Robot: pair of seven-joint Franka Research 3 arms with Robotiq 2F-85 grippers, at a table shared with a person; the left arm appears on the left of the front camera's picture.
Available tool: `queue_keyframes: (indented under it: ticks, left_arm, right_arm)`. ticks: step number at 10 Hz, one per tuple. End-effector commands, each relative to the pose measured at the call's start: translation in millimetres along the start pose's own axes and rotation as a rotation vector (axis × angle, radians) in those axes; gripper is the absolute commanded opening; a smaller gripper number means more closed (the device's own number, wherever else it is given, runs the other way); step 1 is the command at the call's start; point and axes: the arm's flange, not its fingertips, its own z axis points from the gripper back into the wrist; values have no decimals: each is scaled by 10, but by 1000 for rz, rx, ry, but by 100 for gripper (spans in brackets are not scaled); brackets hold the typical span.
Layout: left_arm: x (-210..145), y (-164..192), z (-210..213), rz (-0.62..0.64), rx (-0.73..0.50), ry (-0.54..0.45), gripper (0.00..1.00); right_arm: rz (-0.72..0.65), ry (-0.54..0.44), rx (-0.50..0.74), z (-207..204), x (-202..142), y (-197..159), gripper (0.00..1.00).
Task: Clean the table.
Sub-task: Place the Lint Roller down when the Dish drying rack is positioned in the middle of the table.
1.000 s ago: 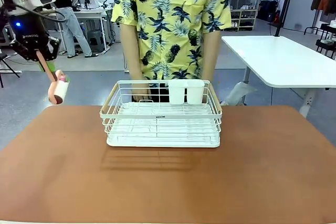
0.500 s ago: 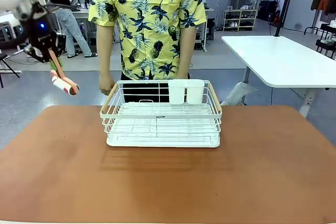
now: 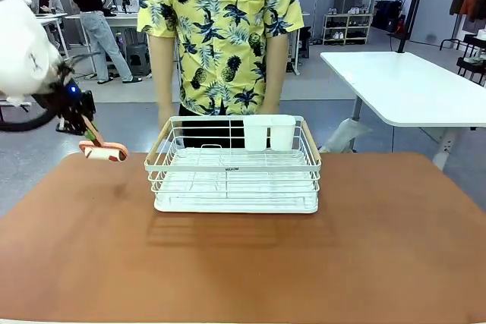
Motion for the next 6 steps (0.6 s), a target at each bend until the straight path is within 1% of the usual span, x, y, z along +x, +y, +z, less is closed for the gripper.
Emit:
queue_keyframes:
  ticks: [1,2,4,6]
  left_arm:
    - [15,53,-261,-40,-40,12,21]
    - [5,58,-355,-48,-33,0,21]
    - [4,73,-471,-17,-18,1,21]
    - [-45,140,-541,-4,-8,-19,21]
  right_arm:
    - [3,-10,19,-4,-19,28,100]
    - [3,-10,19,-4,-19,28,100]
    - [3,-10,19,-4,-19,28,100]
    - [3,-10,19,-4,-19,28,100]
